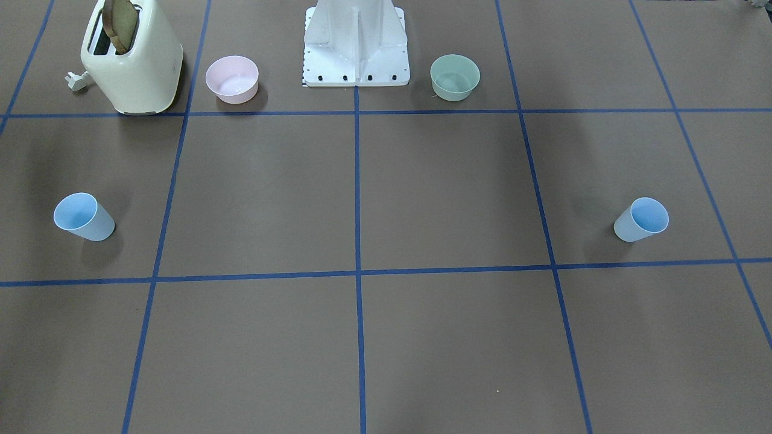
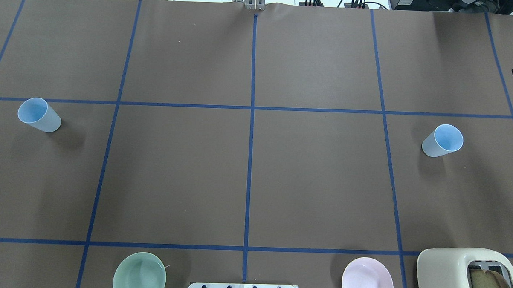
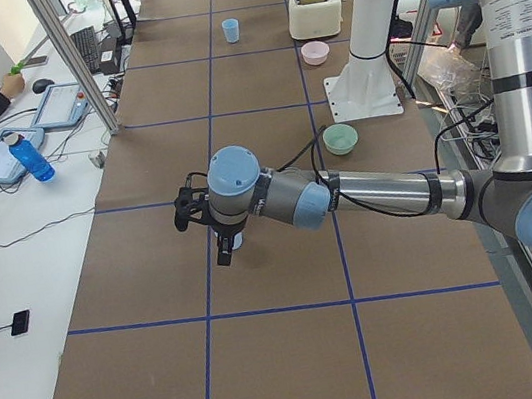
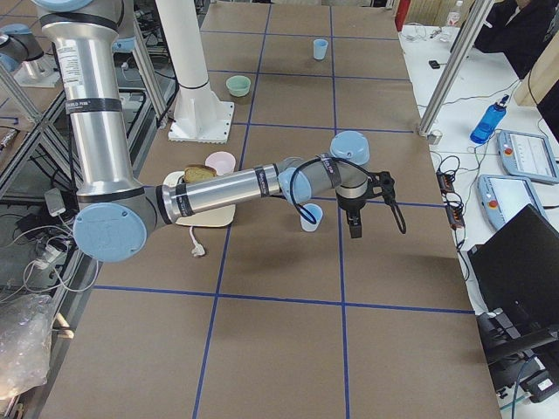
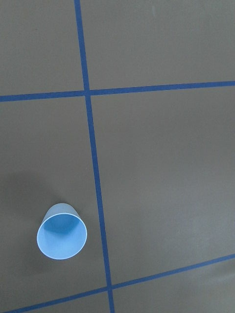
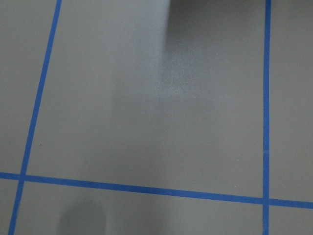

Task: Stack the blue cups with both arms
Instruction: 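Move both grippers down above the light-blue cups on each side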

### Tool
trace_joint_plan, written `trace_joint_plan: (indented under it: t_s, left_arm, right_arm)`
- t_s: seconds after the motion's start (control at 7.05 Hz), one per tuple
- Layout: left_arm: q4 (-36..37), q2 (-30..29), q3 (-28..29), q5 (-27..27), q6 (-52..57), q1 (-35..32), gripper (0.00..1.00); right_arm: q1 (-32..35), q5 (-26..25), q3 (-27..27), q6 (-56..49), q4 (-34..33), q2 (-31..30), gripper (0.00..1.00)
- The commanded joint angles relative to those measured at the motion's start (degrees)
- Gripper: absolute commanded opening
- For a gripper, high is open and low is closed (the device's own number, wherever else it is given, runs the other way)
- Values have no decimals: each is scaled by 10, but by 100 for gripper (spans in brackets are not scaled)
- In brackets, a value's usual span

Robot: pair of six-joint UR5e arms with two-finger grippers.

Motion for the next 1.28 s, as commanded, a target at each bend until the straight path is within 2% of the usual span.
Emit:
trace_joint_plan:
  t_s: [0.0, 0.28, 0.57, 0.71, 0.85, 0.99, 1.14]
  left_arm:
    - [0, 0, 0, 0, 0, 0, 98]
    - [1, 0, 0, 0, 0, 0, 98]
    - [0, -6, 6, 5, -1, 4, 98]
    - [1, -7, 7, 4, -1, 5, 98]
    - [0, -12, 9, 5, -23, 13, 98]
    - [0, -39, 22, 8, -64, 40, 98]
    - [-6, -51, 45, 9, -67, 48, 98]
  right_arm:
    - [0, 0, 0, -3, 1, -1, 100]
    - [0, -8, 2, 1, 2, -1, 100]
    - [0, -53, 7, -3, 11, -22, 100]
    - [-3, -20, 8, 26, 37, -27, 100]
    - [-12, 48, -4, 43, 37, -32, 100]
    - [-22, 53, 29, 50, 54, -65, 100]
    - [-35, 50, 39, 81, 100, -82, 100]
